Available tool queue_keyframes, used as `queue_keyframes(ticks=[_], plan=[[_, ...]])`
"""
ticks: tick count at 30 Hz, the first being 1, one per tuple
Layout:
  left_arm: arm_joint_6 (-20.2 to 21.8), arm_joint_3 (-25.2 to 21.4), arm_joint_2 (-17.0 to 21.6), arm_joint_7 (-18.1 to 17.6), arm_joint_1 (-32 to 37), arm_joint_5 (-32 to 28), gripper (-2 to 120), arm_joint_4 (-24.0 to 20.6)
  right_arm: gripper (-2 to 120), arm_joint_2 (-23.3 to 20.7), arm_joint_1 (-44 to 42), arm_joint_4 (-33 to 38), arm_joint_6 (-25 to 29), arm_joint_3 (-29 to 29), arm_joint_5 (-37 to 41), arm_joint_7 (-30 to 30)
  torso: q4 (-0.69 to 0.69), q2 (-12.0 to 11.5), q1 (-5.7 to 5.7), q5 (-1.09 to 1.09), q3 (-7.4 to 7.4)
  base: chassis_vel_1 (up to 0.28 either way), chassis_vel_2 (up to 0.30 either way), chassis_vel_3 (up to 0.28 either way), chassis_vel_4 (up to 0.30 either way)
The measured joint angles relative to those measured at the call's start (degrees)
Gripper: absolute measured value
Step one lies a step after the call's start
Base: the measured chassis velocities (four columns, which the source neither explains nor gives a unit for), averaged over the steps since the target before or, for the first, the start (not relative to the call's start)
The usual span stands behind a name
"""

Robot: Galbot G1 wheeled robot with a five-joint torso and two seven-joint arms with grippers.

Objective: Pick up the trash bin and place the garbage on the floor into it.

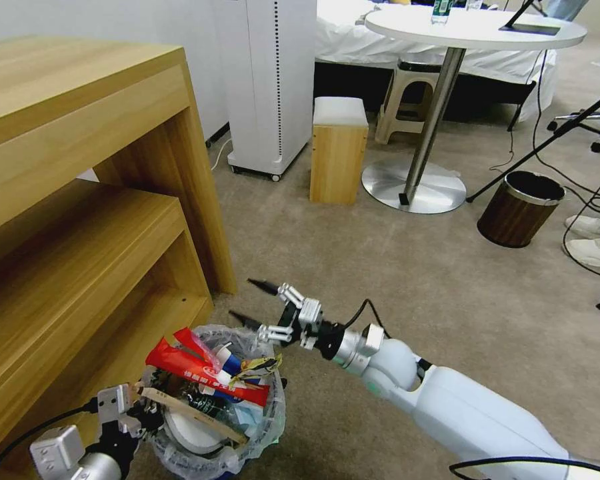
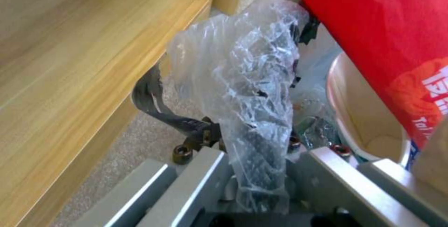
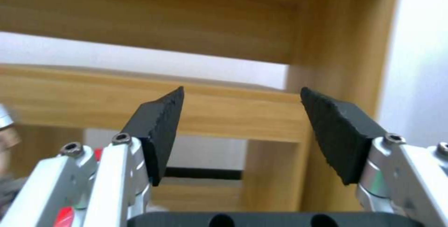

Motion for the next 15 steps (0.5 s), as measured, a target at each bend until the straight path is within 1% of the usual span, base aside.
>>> queue_keyframes(ticks=[2, 4, 6, 7, 9, 11, 12, 14, 15], plan=[[0.69, 0.27, 0.04, -0.18, 0.01, -0.10, 1, 0.04, 66, -0.85, -0.96, 0.41, -0.23, 3.30, 0.23, 0.49, -0.01, 0.00, 0.00, 0.00, 0.01, 0.000, 0.000, 0.000, 0.000], [0.80, 0.30, 0.05, -0.22, 0.03, -0.16, 1, 0.04, 66, -1.00, -1.22, 0.45, -0.18, 4.06, 0.35, 0.49, -0.01, 0.00, 0.00, 0.00, 0.00, 0.000, 0.000, 0.000, 0.000], [0.97, 0.27, 0.13, -0.30, 0.07, -0.34, 1, 0.05, 66, -1.71, -2.60, 0.96, -0.11, 7.26, 1.23, 0.03, 0.00, 0.00, 0.00, 0.01, 0.00, 0.000, 0.000, 0.000, 0.000], [0.97, 0.27, 0.13, -0.30, 0.07, -0.34, 1, 0.05, 66, -1.71, -2.60, 0.96, -0.11, 7.26, 1.23, 0.03, 0.00, 0.00, 0.00, 0.01, 0.00, 0.000, 0.000, 0.000, 0.000], [1.26, 0.24, 0.22, -0.44, -0.08, -0.97, 1, 0.05, 67, -2.21, -3.80, 1.11, 0.08, 9.95, 1.54, -0.37, -0.01, 0.00, 0.00, 0.00, 0.00, 0.000, 0.000, 0.000, 0.000], [1.43, 0.09, 0.28, -0.66, -0.50, -1.84, 1, 0.36, 67, -2.32, -4.72, 1.11, 0.13, 12.13, 1.56, -0.50, 0.00, 0.00, 0.00, 0.02, 0.00, 0.000, 0.000, 0.000, 0.000], [1.43, 0.09, 0.28, -0.66, -0.50, -1.84, 1, 0.36, 67, -2.32, -4.72, 1.11, 0.13, 12.13, 1.56, -0.50, 0.00, 0.00, 0.00, 0.02, 0.00, 0.000, 0.000, 0.000, 0.000], [1.82, 0.04, 0.91, -1.29, -1.52, -3.10, 1, 1.24, 67, -2.68, -6.54, 1.14, 0.23, 14.99, 1.26, -0.56, 0.01, 0.00, 0.00, 0.01, 0.00, 0.000, 0.000, 0.000, 0.000], [1.82, 0.04, 0.91, -1.29, -1.52, -3.10, 1, 1.24, 67, -2.68, -6.54, 1.14, 0.23, 14.99, 1.26, -0.56, 0.01, 0.00, 0.00, 0.01, 0.00, 0.000, 0.000, 0.000, 0.000]])
